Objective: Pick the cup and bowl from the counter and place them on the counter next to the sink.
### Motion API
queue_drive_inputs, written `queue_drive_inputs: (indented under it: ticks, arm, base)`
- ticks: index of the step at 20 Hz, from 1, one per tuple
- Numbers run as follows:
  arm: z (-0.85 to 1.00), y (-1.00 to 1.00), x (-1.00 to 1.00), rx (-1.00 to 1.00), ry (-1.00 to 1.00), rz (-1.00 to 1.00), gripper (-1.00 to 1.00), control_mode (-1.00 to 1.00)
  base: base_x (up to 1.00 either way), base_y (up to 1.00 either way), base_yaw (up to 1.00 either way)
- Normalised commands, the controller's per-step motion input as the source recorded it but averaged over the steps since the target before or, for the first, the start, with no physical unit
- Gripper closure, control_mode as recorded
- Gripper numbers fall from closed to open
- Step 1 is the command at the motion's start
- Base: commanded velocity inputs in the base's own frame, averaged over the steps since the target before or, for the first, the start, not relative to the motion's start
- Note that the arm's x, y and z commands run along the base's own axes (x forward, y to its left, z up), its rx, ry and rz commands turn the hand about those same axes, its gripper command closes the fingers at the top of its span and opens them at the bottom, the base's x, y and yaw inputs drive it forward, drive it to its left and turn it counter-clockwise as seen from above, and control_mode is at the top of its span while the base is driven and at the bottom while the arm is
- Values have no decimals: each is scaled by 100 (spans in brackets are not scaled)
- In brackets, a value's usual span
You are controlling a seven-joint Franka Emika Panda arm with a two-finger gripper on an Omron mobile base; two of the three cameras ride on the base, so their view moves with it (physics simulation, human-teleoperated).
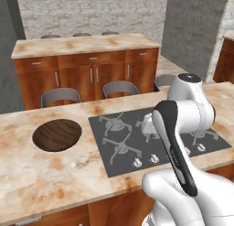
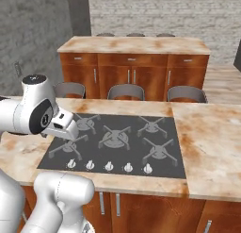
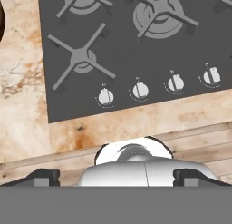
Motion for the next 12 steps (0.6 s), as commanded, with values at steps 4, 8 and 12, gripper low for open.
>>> queue_drive_inputs:
  ticks: [4, 8, 12]
  arm:
    - [0, 0, 0, 0, 0, 0, -100, -100]
    - [0, 53, 22, 0, 0, 0, -100, -100]
    - [-5, 72, 68, 1, 0, 7, -100, -100]
  base:
    - [0, 0, 0]
    - [0, 0, 0]
    - [0, 0, 0]
